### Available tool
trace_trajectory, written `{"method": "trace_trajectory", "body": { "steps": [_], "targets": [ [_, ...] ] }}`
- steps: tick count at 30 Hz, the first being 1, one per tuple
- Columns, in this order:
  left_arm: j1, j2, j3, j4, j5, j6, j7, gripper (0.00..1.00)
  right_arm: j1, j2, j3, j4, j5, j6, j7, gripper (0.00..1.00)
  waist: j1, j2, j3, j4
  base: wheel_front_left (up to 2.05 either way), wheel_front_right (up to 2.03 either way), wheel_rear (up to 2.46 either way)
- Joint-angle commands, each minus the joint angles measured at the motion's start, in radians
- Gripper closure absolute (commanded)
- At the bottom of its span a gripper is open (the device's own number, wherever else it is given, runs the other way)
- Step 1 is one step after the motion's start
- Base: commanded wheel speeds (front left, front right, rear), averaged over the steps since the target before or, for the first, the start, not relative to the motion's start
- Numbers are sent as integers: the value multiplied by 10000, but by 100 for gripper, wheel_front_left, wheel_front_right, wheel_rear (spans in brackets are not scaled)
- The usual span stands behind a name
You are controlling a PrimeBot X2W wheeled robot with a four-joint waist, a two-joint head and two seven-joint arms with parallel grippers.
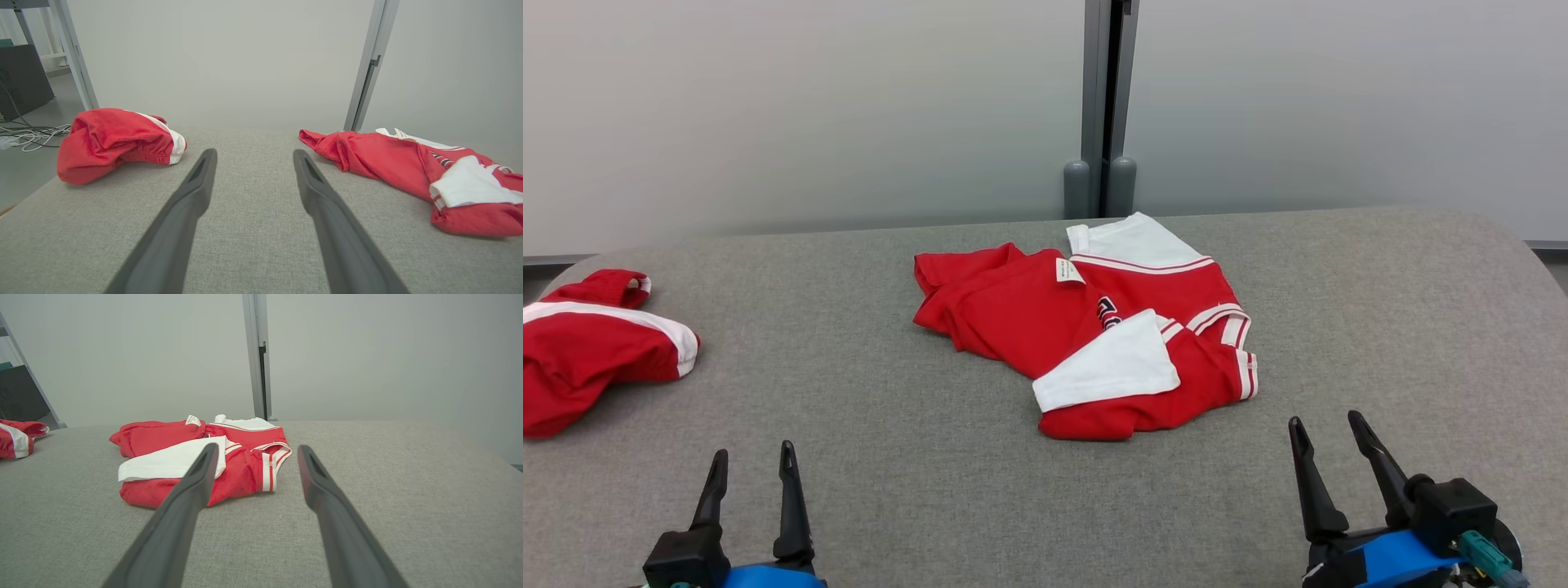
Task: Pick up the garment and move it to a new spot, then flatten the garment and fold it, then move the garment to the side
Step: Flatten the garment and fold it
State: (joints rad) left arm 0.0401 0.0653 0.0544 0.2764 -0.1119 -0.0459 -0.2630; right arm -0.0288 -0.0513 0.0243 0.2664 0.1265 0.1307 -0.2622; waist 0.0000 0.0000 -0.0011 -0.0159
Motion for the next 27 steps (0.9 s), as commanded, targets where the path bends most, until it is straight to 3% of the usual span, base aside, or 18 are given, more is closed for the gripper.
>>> {"method": "trace_trajectory", "body": {
  "steps": [1,18,22,27],
  "targets": [
    [-66,76,30,-19,-5,16,-26,0,41,12,-9,13,98,2,-39,0,0,0,-11,-5,0,0,0],
    [-101,140,11,-4,-97,50,-26,0,-96,12,-1,228,150,2,-39,0,0,0,-19,93,0,0,0],
    [-179,175,94,-124,-110,84,-26,0,-906,1,317,386,-3,2,-41,0,0,0,136,128,0,0,0],
    [-502,182,-19,-198,-45,50,-26,0,-2708,-350,925,1597,-122,2,330,0,0,0,512,330,0,0,0]
  ]
}}
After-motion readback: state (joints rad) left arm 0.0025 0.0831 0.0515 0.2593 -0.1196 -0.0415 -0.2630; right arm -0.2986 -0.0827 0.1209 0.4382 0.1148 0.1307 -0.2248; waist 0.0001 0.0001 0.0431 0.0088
